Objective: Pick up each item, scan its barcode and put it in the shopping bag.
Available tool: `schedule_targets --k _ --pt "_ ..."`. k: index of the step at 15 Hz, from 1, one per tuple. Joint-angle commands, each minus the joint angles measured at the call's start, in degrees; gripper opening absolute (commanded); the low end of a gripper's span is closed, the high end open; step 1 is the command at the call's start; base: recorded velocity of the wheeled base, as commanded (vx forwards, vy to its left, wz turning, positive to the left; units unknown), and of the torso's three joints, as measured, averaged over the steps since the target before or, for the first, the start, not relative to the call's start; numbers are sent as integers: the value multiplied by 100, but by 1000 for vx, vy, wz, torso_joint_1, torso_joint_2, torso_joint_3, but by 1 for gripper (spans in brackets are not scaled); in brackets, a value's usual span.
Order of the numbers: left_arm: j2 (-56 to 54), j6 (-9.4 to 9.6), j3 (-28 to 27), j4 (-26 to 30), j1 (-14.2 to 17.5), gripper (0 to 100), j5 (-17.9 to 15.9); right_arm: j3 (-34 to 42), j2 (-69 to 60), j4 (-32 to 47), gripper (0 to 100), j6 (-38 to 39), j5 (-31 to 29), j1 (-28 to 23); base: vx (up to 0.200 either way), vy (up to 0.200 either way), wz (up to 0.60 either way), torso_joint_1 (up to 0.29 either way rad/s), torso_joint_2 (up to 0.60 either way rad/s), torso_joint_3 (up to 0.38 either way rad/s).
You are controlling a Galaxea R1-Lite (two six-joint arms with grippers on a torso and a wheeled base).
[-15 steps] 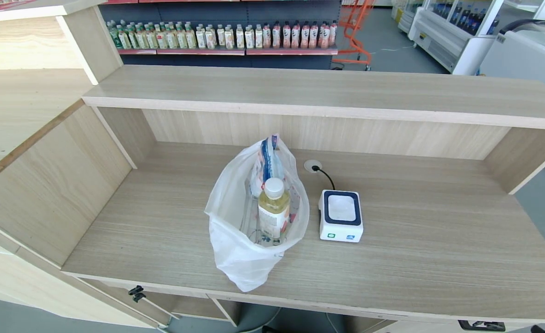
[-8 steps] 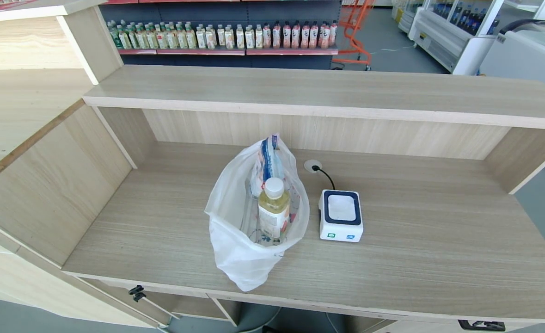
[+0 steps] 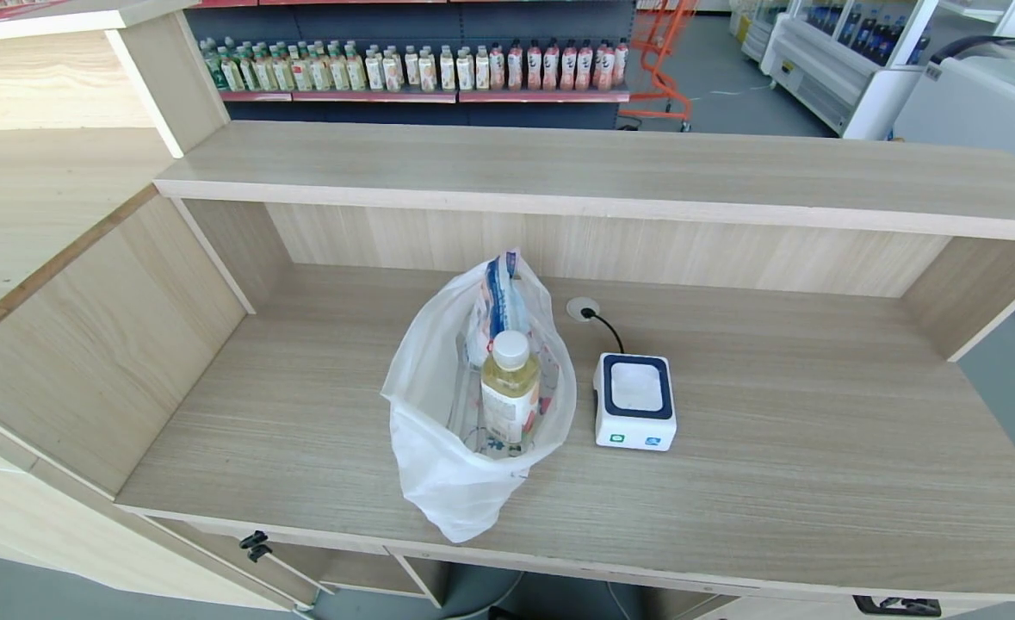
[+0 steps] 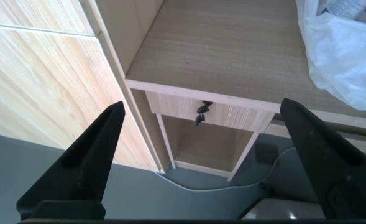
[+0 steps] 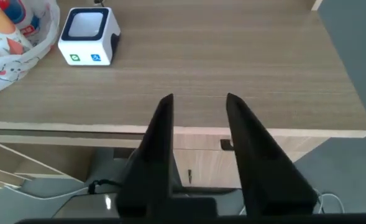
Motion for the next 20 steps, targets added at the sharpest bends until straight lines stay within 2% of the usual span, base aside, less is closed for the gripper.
schedule_targets --k 1,5,8,20 --pt "-1 0 0 -8 1 100 3 0 24 -2 0 -4 -2 0 0 0 0 0 0 0" --pt "-1 -9 0 1 1 100 3 0 24 -2 0 -4 -2 0 0 0 0 0 0 0" --pt "8 0 0 1 1 100 3 0 24 -2 0 -4 -2 0 200 0 0 1 -6 4" --pt "-1 0 0 1 1 100 3 0 24 -2 0 -4 -2 0 0 0 0 0 0 0"
